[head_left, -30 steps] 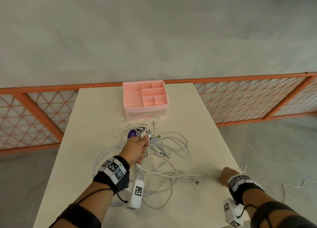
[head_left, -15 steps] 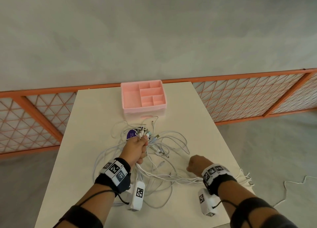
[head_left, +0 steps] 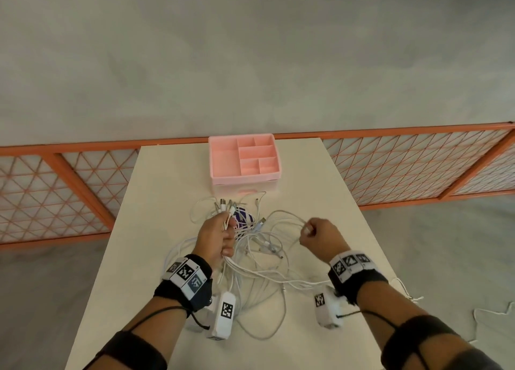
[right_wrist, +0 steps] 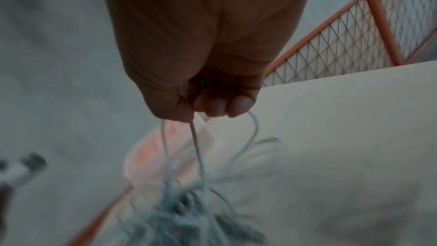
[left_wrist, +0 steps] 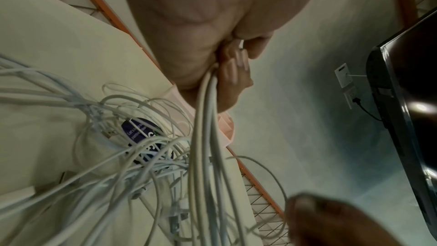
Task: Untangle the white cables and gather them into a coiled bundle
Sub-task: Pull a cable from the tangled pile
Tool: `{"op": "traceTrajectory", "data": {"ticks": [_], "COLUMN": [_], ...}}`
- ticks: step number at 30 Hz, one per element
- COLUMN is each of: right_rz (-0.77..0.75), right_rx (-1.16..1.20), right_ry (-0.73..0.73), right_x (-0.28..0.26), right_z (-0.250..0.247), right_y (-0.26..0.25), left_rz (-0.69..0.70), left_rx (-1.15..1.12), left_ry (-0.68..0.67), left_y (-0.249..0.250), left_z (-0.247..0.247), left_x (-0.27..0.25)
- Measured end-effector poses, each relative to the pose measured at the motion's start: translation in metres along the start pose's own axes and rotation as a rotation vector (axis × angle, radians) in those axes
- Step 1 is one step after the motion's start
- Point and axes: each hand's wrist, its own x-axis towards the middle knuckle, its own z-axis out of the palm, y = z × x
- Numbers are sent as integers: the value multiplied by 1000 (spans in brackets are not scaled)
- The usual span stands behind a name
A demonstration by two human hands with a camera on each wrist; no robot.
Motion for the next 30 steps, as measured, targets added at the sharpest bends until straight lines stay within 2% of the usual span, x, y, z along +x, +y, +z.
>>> {"op": "traceTrajectory", "data": {"ticks": [3, 7, 10, 15, 20, 27, 30], "right_rz": [-110, -184, -240, -286, -289, -293, -319], "right_rx": [268, 817, 1030, 747, 394, 420, 439], "right_ry": [132, 278, 278, 95, 14, 41, -1], "right_x": [12, 17, 12, 5, 3, -8, -10], "right_z": [-21, -49, -60, -15, 35, 52, 58], "right_y": [-37, -94, -127, -133, -122, -123, -121], "left_rz": [28, 115, 166, 217, 234, 270, 287], "left_rx": [-2, 71, 116, 148, 159, 174, 197], "left_ry": [-29, -28, -41, -74, -31, -15, 20], "left_y": [4, 7, 6, 4, 3, 3, 2], "left_z": [4, 6, 9, 16, 20, 17, 16], "left_x": [-1, -2, -3, -6, -4, 1, 5]}}
